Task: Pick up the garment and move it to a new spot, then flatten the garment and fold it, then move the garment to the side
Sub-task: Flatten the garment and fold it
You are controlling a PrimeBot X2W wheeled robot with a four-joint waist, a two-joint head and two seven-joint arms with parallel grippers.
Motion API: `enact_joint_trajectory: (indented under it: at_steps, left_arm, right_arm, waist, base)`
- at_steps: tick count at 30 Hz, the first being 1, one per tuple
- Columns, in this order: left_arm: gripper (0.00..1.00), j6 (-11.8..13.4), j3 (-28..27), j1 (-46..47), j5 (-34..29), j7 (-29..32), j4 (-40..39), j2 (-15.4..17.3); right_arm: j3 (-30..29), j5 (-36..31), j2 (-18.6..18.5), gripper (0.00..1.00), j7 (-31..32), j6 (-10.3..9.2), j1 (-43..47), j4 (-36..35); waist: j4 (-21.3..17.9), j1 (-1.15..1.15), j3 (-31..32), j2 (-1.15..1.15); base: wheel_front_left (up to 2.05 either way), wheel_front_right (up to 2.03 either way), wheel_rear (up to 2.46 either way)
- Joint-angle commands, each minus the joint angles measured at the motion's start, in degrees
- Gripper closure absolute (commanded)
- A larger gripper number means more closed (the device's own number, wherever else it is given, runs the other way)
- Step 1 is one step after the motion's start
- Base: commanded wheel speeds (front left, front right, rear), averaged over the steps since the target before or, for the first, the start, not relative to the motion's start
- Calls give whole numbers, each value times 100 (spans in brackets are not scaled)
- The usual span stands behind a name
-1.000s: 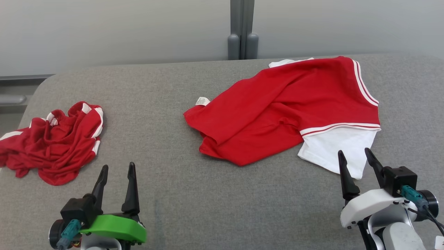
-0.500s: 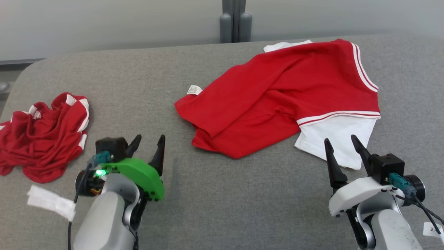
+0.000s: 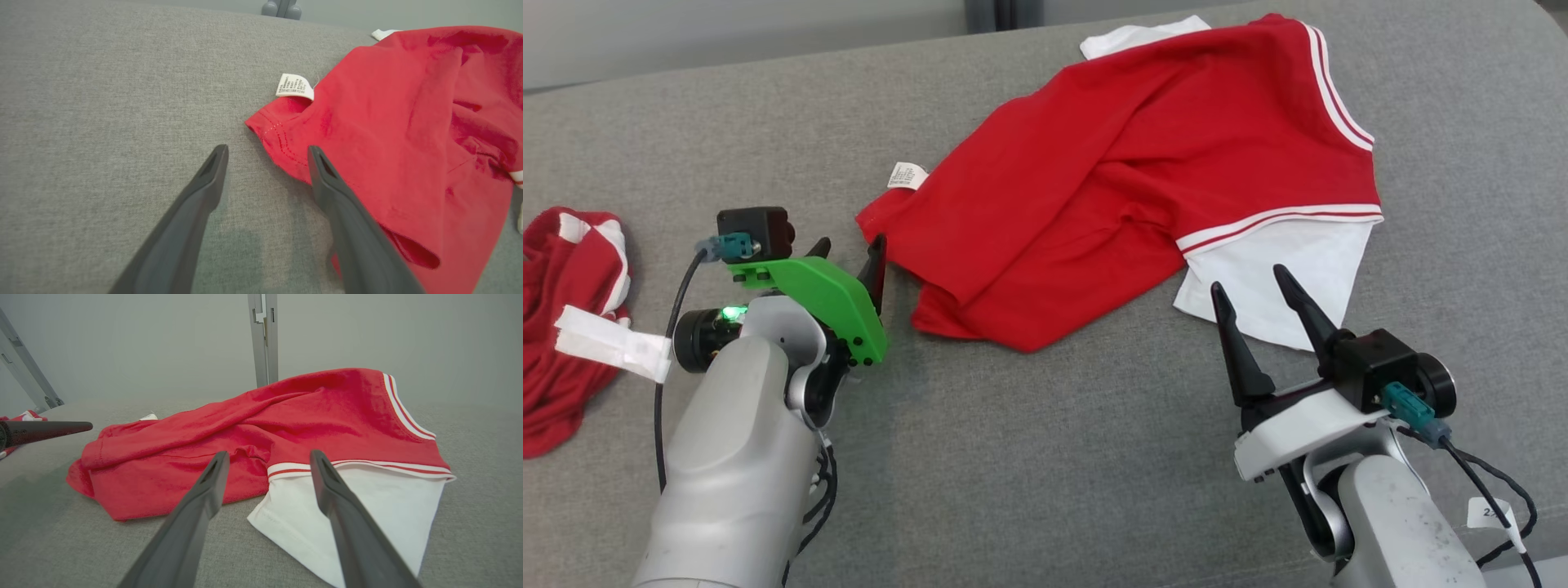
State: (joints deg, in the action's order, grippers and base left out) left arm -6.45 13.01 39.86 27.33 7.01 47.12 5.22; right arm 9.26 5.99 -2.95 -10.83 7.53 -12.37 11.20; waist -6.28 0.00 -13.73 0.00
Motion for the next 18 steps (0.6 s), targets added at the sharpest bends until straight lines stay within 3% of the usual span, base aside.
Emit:
enact_joint_trajectory:
  at_steps: [1,6,10,11,12,13,18]
  left_arm:
    - [0,32,-15,168,27,14,106,31]
    - [0,0,-21,450,171,24,437,-35]
    - [0,121,25,600,101,-58,719,-16]
    - [25,130,1,657,132,-111,786,-29]
    - [70,128,-2,705,120,-192,796,-23]
    - [100,127,-7,743,111,-282,823,-6]
    - [100,87,-47,948,111,-767,871,60]
  right_arm:
    - [62,37,-4,0,-60,-9,-84,0]
    - [206,126,-4,0,-145,-9,-206,-45]
    - [231,149,-13,0,-160,-8,-258,-101]
    - [234,151,-31,0,-170,-8,-270,-108]
    - [235,153,-32,0,-175,-8,-278,-118]
    - [234,152,-34,0,-183,-9,-279,-129]
    - [222,150,-42,0,-192,-8,-237,-143]
  waist:
    - [-216,0,-255,0]
    - [-269,0,-397,0]
    - [-297,0,-457,0]
    - [-303,0,-468,0]
    - [-306,0,-476,0]
    - [-308,0,-482,0]
    - [-308,0,-489,0]
  base:
    - [0,0,0]
    - [0,0,0]
    - [0,0,0]
    - [0,0,0]
    - [0,0,0]
    - [0,0,0]
    - [0,0,0]
